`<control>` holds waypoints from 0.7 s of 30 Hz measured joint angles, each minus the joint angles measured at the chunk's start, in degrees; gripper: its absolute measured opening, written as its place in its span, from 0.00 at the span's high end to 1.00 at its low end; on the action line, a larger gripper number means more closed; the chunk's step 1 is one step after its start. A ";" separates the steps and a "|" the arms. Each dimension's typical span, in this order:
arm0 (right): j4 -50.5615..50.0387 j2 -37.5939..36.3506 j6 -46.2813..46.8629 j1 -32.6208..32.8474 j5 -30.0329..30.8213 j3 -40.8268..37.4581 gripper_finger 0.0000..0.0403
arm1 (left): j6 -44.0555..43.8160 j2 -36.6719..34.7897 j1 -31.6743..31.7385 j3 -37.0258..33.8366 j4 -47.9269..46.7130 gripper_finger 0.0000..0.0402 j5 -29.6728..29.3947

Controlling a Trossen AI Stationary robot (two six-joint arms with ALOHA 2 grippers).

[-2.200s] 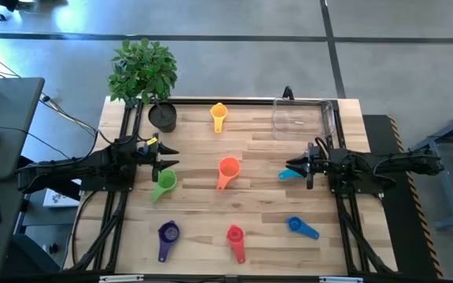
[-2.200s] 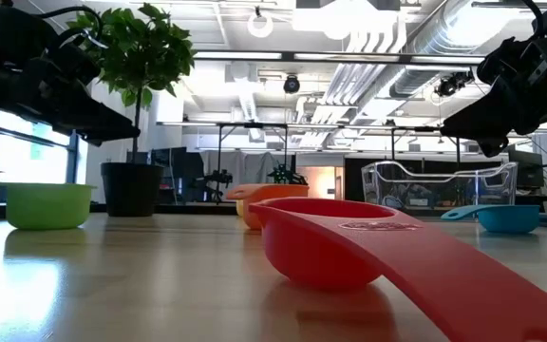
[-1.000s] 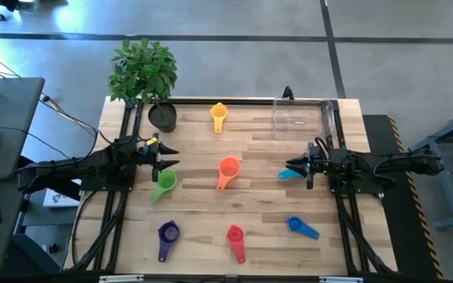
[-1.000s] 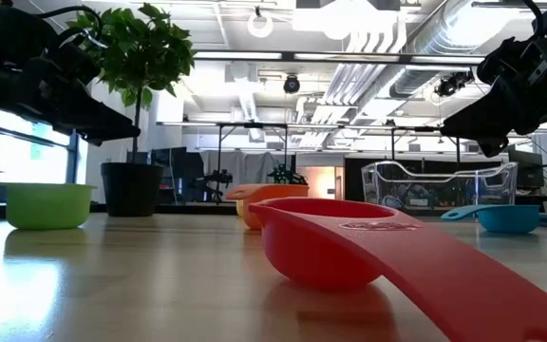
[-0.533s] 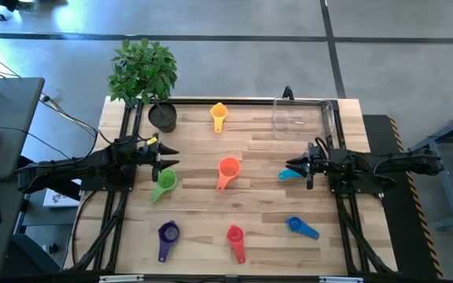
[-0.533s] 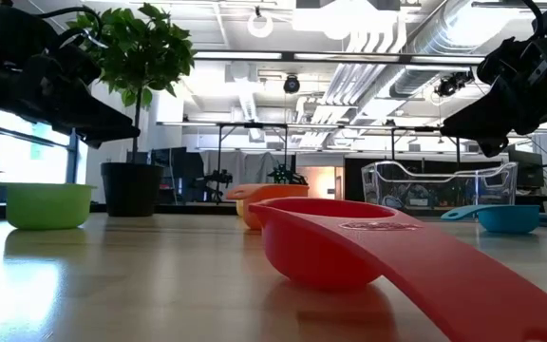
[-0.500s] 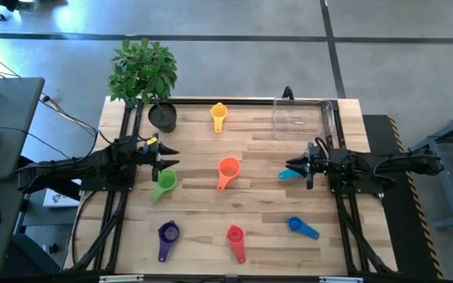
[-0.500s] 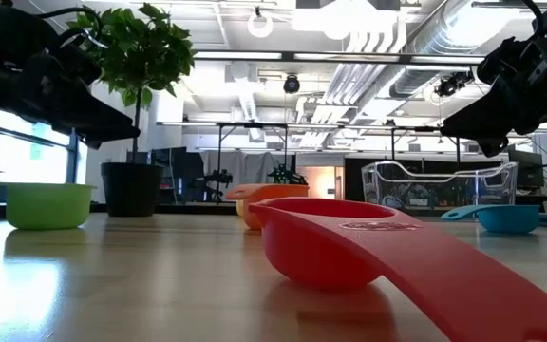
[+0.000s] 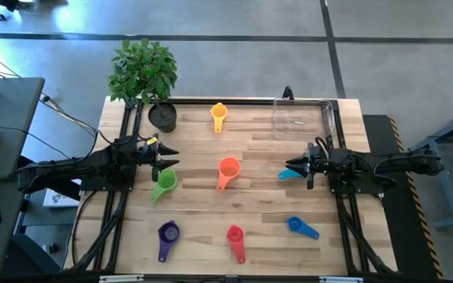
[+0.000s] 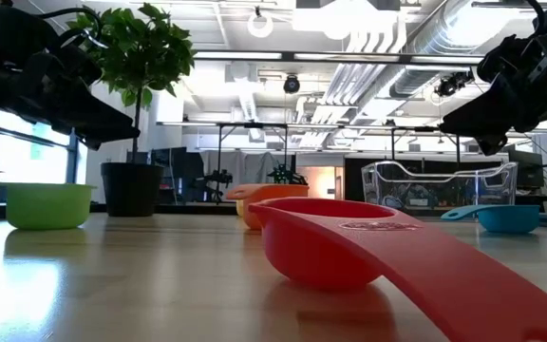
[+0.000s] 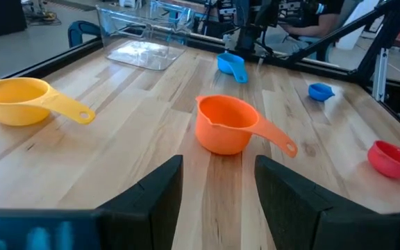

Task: Nest measuring cups in basket
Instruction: Adjust the orange measuring cup

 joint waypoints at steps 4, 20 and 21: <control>0.59 0.02 1.22 0.00 1.16 0.00 0.81 | -0.08 0.02 0.00 0.00 0.00 0.58 0.00; 13.00 0.09 6.44 0.00 6.06 8.51 0.81 | -1.07 0.00 0.00 0.00 0.04 0.58 -2.36; 13.12 0.29 6.05 0.00 6.92 9.94 0.81 | -1.08 0.02 0.00 0.00 0.04 0.58 -2.70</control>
